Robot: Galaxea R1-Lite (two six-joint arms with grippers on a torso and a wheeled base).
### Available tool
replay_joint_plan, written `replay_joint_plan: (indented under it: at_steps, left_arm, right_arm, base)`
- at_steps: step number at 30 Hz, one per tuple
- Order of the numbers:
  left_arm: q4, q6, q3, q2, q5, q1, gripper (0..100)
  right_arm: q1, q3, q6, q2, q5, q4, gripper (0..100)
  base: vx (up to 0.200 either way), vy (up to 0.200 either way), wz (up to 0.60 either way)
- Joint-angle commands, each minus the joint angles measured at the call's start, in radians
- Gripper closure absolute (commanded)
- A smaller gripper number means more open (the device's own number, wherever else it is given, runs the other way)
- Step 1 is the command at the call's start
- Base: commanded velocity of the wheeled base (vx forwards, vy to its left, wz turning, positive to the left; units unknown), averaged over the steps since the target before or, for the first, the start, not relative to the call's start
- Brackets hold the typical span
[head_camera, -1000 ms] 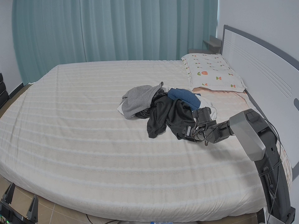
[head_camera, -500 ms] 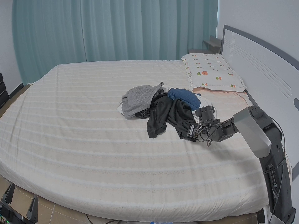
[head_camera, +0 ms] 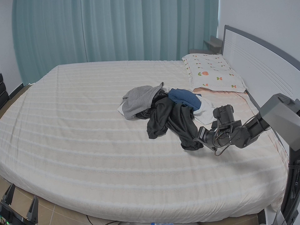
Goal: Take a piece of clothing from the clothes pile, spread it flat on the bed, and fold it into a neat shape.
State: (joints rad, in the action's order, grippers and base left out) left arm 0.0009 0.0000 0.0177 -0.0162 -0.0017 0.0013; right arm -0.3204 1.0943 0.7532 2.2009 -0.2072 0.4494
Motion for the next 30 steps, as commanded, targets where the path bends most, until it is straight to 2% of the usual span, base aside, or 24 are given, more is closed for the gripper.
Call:
replay_joint_plan:
  at_steps: [1,2,5,9,15,24,26,28,29,30]
  left_arm:
    - [0.001,0.000,-0.016,0.016,0.000,0.000,0]
    - [0.001,0.000,-0.016,0.016,0.000,0.000,0]
    - [0.001,0.000,-0.016,0.016,0.000,0.000,0]
    - [0.001,0.000,-0.016,0.016,0.000,0.000,0]
    - [0.001,0.006,-0.016,0.016,-0.001,0.000,0]
    - [-0.001,0.015,-0.015,0.016,-0.004,-0.001,0]
    - [-0.018,-0.002,-0.008,0.016,-0.018,-0.001,0]
    - [-0.079,-0.135,0.182,-0.067,-0.032,-0.015,0]
    - [-0.084,-0.150,0.206,-0.090,-0.035,-0.017,0]
    - [-0.071,-0.193,0.246,-0.205,-0.047,-0.015,0]
  right_arm:
    - [-0.022,-0.186,0.037,-0.245,-0.064,0.127,100]
    - [-0.022,-0.229,0.038,-0.328,-0.098,0.157,100]
    - [-0.022,-0.241,0.040,-0.400,-0.123,0.157,100]
    - [-0.022,-0.232,0.041,-0.486,-0.124,0.158,100]
    - [-0.037,-0.198,0.095,-0.661,-0.132,0.153,100]
    - [-0.062,-0.223,0.095,-0.745,-0.133,0.146,100]
    - [-0.065,-0.197,0.094,-0.756,-0.132,0.147,100]
    - [-0.083,-0.159,0.094,-0.770,-0.133,0.141,100]
    - [-0.086,-0.155,0.094,-0.771,-0.133,0.140,100]
    - [-0.103,-0.157,0.094,-0.765,-0.133,0.137,100]
  base:
    - [0.000,0.000,0.00]
    - [0.000,0.000,0.00]
    - [0.000,0.000,0.00]
    - [0.000,0.000,0.00]
    - [0.000,0.000,0.00]
    - [0.000,0.000,0.00]
    - [0.000,0.000,0.00]
    - [0.000,0.000,0.00]
    - [0.000,0.000,0.00]
    - [0.000,0.000,0.00]
